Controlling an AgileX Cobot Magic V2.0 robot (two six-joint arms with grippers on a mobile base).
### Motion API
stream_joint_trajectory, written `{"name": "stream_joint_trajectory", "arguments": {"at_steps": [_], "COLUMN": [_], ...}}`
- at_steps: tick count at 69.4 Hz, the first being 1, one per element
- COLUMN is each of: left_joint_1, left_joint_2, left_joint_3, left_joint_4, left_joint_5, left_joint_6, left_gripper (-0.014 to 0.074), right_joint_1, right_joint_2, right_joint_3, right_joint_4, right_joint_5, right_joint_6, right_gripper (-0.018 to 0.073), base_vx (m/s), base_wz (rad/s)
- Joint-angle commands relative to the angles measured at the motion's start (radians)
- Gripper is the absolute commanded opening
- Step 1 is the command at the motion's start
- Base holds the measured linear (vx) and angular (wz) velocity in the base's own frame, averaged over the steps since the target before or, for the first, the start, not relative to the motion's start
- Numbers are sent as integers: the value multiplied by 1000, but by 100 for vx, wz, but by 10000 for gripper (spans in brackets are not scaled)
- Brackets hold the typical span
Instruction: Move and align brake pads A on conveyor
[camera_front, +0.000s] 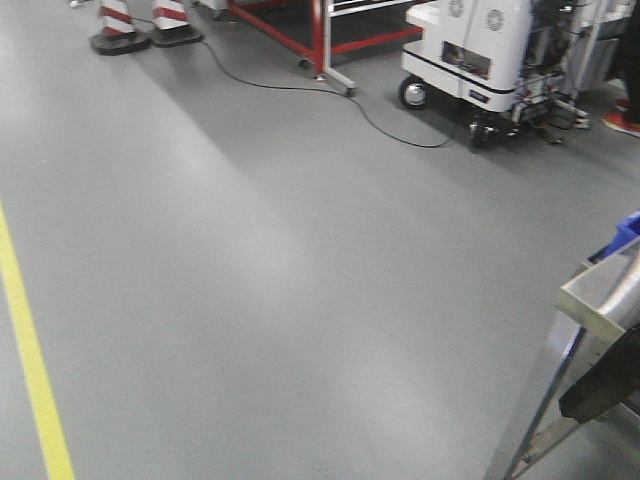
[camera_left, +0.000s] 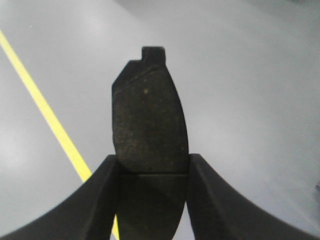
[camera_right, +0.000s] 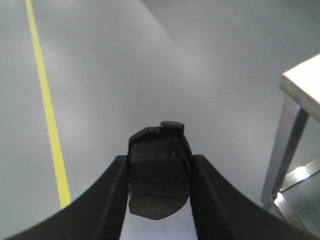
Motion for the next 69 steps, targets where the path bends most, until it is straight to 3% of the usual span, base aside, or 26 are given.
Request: {"name": "stream_joint_trajectory", "arguments": {"at_steps": [1, 69], "left_joint_1": [-4, -4], "left_joint_2": [5, 5], "left_joint_3": [-23, -23], "left_joint_4": [10, 10], "left_joint_5": [-81, -71], "left_joint_6": [-5, -5], "left_gripper": [-6, -6], "right_joint_1": [-4, -4], "right_joint_2": [1, 1], "right_joint_3": [-32, -32], "right_joint_4": [4, 4], "right_joint_5": [-82, -82], "right_joint_6": [-11, -11], "right_gripper": [-12, -12], "base_vx": [-9, -1], "base_wz": [40, 56]}}
